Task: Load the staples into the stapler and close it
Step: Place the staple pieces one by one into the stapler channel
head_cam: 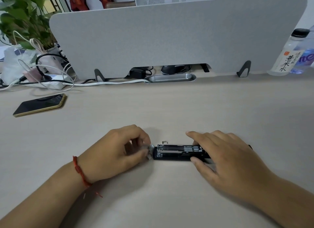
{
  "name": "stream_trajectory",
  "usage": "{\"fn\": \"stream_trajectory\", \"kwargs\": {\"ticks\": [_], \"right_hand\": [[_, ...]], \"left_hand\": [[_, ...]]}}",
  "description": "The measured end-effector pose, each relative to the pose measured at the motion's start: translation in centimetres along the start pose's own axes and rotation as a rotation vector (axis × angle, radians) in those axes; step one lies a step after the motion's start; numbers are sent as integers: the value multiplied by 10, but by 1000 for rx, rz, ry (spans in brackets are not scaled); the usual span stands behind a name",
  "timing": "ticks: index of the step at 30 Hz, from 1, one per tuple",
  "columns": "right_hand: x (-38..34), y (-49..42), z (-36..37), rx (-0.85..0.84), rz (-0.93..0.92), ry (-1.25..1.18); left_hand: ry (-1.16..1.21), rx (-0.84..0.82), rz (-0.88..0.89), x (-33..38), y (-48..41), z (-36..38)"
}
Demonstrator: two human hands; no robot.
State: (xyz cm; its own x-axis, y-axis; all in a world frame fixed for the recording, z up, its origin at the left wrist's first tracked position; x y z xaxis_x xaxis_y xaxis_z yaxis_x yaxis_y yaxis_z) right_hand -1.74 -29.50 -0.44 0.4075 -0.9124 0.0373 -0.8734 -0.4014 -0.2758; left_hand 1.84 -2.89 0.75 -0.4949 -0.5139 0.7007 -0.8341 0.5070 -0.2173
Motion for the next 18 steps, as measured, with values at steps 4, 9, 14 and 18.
{"fn": "stream_trajectory", "kwargs": {"ticks": [4,9,14,18], "right_hand": [[0,0,0,15,-12,4],[0,1,1,46,-27,25],[1,1,3,60,-41,24],[2,2,4,57,-45,30]], "left_hand": [[61,95,-19,-6,-2,-3],[4,125,-33,-13,-5,-2],[15,212,-88,-29,-4,-7],[130,257,-179,-49,-3,-9]]}}
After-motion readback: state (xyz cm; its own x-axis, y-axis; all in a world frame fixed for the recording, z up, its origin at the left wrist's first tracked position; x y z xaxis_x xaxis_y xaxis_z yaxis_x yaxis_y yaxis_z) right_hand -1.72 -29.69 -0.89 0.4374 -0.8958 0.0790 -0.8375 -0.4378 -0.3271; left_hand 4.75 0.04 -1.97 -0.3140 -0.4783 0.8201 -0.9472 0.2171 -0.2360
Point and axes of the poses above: each hand's wrist, its own y-axis away from the middle knuckle, its own z-axis out of the palm, x = y × z, the point moved 6 cm from there along -y, towards the middle knuckle, and after that the axes turned 12 degrees about y, right-handed, at the moved point
